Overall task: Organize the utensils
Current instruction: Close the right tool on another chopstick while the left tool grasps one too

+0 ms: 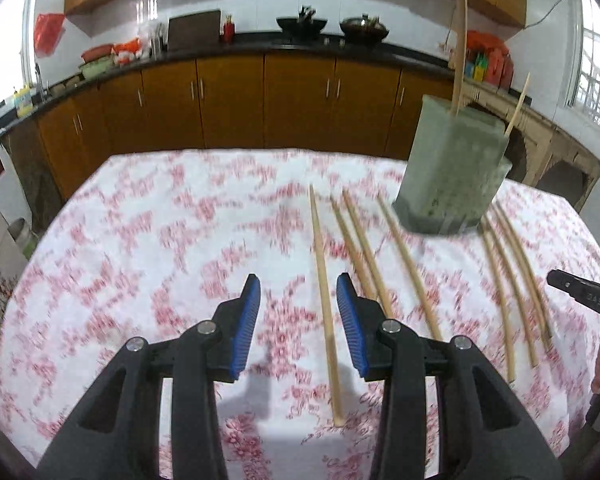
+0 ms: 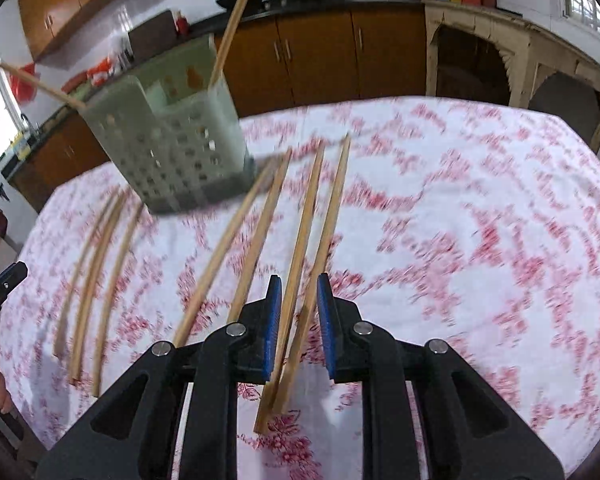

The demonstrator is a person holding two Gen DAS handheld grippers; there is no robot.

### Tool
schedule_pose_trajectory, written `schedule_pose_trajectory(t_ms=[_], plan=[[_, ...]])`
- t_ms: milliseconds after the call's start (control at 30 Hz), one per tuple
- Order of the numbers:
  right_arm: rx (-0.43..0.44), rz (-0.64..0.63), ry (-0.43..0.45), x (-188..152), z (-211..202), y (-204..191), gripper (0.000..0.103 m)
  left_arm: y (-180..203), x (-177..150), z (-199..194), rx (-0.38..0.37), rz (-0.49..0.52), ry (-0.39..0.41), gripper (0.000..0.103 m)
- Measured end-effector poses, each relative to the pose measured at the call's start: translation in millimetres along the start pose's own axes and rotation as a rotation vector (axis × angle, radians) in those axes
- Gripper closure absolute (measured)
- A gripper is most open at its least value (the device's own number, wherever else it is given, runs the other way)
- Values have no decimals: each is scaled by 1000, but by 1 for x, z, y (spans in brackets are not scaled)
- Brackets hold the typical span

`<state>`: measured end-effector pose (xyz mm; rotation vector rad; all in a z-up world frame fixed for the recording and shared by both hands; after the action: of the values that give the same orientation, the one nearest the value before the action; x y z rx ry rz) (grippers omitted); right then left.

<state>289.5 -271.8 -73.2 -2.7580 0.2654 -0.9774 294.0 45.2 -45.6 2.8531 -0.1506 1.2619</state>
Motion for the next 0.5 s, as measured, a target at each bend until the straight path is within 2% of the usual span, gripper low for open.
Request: schedule_pose_trajectory(t_ms=[133, 333, 400, 500], plan=[[-49, -17, -15, -7, 11, 2, 84, 2, -9, 7, -14, 0, -27, 63], [-68, -27, -13, -10, 13, 7, 85, 3, -15, 15, -43, -2, -56, 65], [-118, -67, -1, -11, 14, 4, 95, 5, -16, 17, -57, -7, -65, 66], [-143, -13, 9, -6, 15, 17, 95, 8, -17, 20, -78, -15, -82, 69]])
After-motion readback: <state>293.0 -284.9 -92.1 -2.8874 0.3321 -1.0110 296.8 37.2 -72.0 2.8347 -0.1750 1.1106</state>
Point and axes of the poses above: each gripper's, at about its wrist camera, not at the fingertips, and z roughly the way its jaws point, y to its right, x to its top, the point moved 2 cm from there along z, roughly the way its jaws point, and after that the axes turned 5 degrees about z, right-handed, at the moved point
